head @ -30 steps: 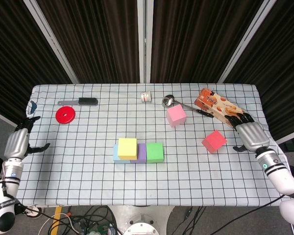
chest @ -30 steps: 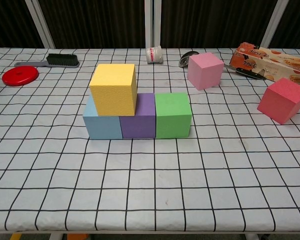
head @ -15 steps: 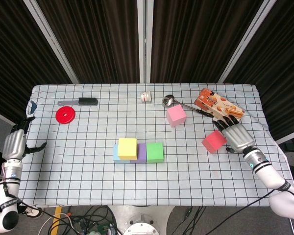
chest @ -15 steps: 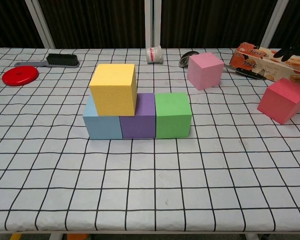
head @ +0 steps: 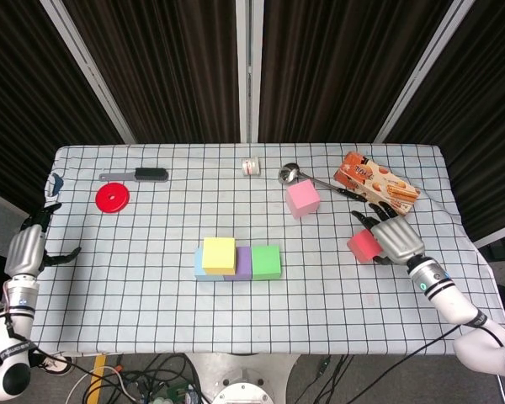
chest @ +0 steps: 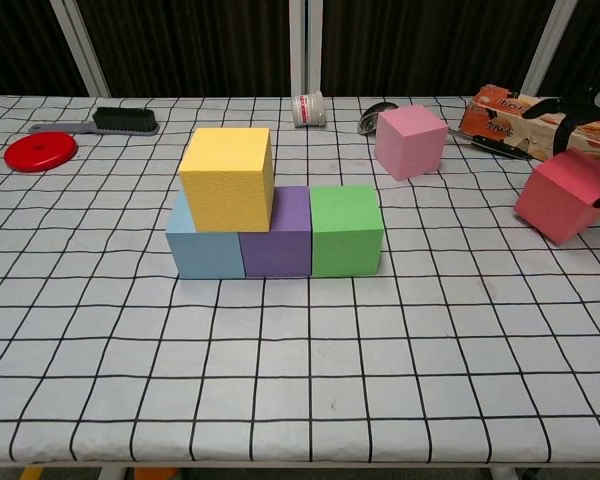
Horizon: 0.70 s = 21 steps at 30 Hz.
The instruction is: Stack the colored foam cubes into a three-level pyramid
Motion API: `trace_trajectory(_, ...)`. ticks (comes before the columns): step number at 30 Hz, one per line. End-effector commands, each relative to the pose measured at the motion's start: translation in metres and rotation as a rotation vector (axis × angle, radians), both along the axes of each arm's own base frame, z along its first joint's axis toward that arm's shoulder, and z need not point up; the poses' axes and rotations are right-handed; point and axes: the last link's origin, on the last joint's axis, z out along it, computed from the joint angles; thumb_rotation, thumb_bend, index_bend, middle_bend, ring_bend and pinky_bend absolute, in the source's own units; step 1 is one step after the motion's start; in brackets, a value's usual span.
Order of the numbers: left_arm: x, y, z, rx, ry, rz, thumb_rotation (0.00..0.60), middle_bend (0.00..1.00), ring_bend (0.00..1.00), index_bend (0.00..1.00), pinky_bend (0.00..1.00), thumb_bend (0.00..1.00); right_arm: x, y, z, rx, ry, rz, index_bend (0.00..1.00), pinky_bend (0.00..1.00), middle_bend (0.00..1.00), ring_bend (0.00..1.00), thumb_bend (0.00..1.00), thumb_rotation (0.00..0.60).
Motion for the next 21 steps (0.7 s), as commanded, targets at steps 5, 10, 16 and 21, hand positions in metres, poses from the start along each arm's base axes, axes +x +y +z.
trace_trajectory(5,0.001,-0.002,0.000,-0.004,-0.018,-0.007,0.600,0.11,0.01,0.11,0.09,0.16,0.039,0.005,0.029,-0.051,-0.180,-0.036,0.00,0.00,0.56,0.11,0.21,0.600)
trace_trajectory(10,-0.001,-0.004,0.001,0.002,-0.041,-0.007,0.600,0.11,0.01,0.11,0.09,0.16,0.085,0.019,0.042,-0.012,-0.312,-0.146,0.00,0.00,0.58,0.12,0.20,0.600)
trace_trajectory(16,-0.007,-0.008,0.007,0.027,-0.066,-0.009,0.600,0.11,0.01,0.11,0.09,0.16,0.137,0.027,0.041,-0.017,-0.249,-0.182,0.00,0.00,0.58,0.12,0.20,0.600)
trace_trajectory(21,-0.013,-0.012,0.014,0.042,-0.089,-0.002,0.600,0.11,0.01,0.11,0.09,0.16,0.176,0.023,0.020,-0.018,-0.184,-0.190,0.00,0.00,0.57,0.12,0.20,0.600)
